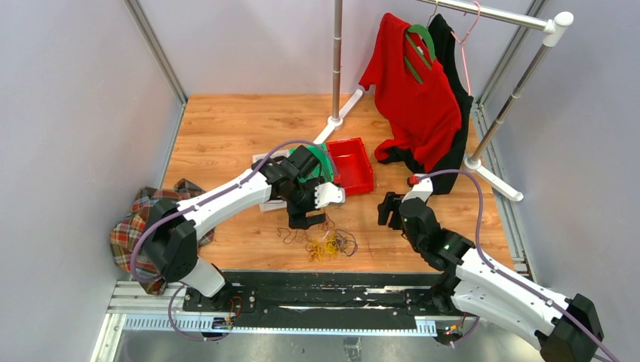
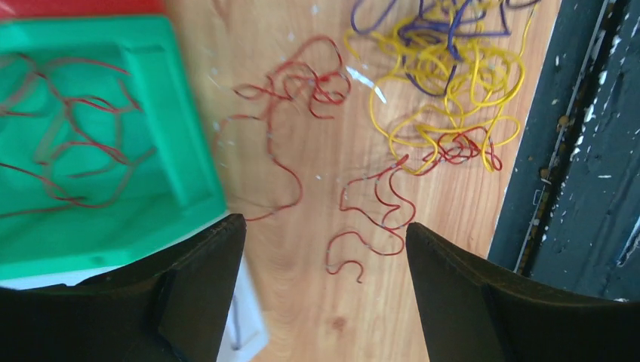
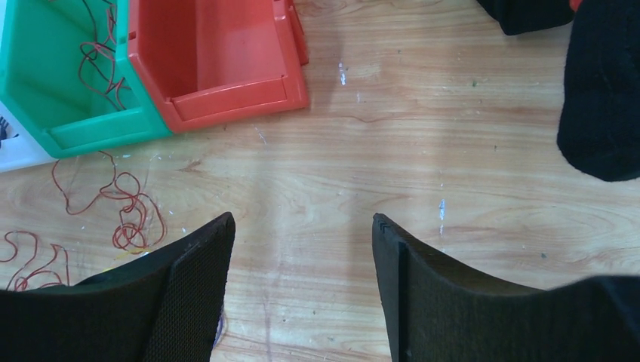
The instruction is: Untangle the cables
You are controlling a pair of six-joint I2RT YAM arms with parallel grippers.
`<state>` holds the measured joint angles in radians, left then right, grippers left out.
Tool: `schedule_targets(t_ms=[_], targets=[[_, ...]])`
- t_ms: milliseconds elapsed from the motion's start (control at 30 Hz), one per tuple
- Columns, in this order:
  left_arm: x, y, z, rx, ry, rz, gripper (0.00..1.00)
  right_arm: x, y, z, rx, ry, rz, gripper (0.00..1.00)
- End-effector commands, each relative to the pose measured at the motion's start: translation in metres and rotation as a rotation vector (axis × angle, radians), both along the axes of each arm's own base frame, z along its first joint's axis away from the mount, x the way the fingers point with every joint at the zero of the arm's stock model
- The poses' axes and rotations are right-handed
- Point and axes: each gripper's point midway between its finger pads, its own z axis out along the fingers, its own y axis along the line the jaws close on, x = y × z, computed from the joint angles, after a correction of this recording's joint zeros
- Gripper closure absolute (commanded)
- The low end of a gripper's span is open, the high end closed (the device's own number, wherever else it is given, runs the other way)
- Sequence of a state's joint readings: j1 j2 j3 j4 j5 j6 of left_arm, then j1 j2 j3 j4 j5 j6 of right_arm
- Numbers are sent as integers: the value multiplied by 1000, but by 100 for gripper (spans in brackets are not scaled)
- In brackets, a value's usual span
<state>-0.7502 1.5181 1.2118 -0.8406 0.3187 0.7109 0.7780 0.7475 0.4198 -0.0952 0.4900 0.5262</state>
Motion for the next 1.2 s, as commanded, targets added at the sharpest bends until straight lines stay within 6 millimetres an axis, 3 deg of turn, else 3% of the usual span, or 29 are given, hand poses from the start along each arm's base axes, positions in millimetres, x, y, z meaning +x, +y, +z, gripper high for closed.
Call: schedule_targets(t_ms=[0,200,300,467,767,1000,1167], targets=[[1,2,-21,-5,21,77,19,-2,-5,1,9,13,-6,34],[16,-5,-49,20,19,80,26,-3,-3,-4,20,34,-8,36],[24,-11,-59,18,12,75,36,-2,-3,-5,20,35,-9,36],[46,-40,-44,-53,-56,-26,43,-2,-2,-8,15,43,-10,37],[37,-44,-55,5,-78,-417,44,-2,-2,-14,15,59,-17,40],[24,-35,-75,52,-57,-514,52,-3,-3,-13,14,60,-17,42],[33,-42,-81,53,-104,-496,63,-3,-2,-10,22,57,-19,43]])
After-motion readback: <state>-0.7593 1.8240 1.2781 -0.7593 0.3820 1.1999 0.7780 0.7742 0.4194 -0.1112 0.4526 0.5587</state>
